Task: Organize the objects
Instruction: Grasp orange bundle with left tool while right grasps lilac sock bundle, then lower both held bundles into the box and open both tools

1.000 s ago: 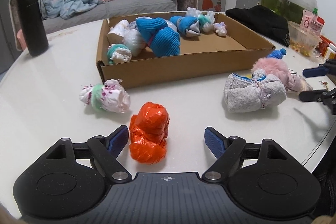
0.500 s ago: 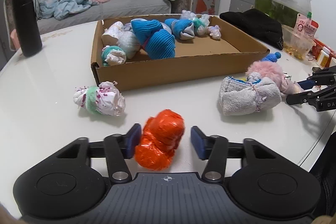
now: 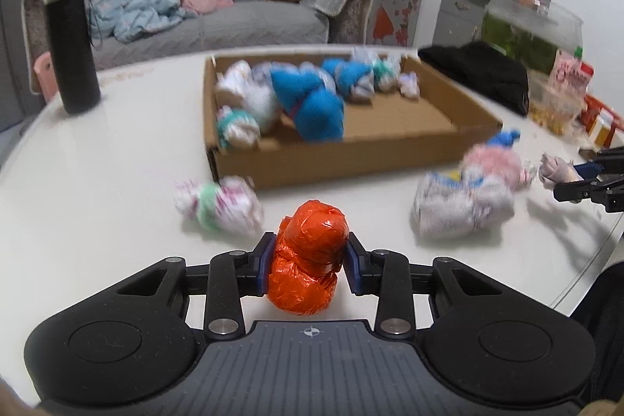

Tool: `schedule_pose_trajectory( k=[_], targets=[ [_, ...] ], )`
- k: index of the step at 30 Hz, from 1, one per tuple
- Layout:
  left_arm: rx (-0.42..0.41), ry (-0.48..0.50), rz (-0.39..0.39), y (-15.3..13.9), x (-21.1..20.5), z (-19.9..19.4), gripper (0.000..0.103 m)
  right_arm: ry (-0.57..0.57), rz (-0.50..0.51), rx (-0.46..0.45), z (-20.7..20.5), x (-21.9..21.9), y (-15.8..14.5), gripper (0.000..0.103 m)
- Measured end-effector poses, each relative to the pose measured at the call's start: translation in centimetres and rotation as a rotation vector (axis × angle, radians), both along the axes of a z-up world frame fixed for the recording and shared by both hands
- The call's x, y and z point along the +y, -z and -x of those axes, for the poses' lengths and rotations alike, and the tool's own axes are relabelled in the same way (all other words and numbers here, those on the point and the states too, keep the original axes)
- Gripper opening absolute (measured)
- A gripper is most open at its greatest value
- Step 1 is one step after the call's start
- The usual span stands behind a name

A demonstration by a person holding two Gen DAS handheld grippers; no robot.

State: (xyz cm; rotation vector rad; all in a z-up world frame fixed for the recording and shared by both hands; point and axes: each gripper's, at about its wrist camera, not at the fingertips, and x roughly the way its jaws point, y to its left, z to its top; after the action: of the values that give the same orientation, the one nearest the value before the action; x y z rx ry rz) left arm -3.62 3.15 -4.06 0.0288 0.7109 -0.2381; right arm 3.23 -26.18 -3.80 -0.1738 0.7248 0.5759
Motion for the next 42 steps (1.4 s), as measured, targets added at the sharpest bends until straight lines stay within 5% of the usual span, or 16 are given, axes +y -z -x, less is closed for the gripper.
schedule_pose_trajectory(
  k=[14,23,30,42],
  targets=[
    [-0.154,0.021,0.013,-8.9,-0.9,-3.8,0.042,-0.023,-0.131,-0.144,-3.9,1.2,-7.4,0.034],
    [-0.170,0.099,0.036,-10.7,-5.5,-9.7,0.042,-0.051,-0.152,-0.156,-7.5,3.7,-7.9,0.034],
    [-0.127,0.117,0.071,-9.3,-8.3,-14.6,0.042,-0.046,-0.157,-0.124,-10.1,4.3,-7.3,0.034],
    [0.063,0.091,0.111,-0.8,-9.9,-21.4,0.043,-0.036,-0.066,-0.008,-14.6,6.8,-2.6,0.035]
  ],
)
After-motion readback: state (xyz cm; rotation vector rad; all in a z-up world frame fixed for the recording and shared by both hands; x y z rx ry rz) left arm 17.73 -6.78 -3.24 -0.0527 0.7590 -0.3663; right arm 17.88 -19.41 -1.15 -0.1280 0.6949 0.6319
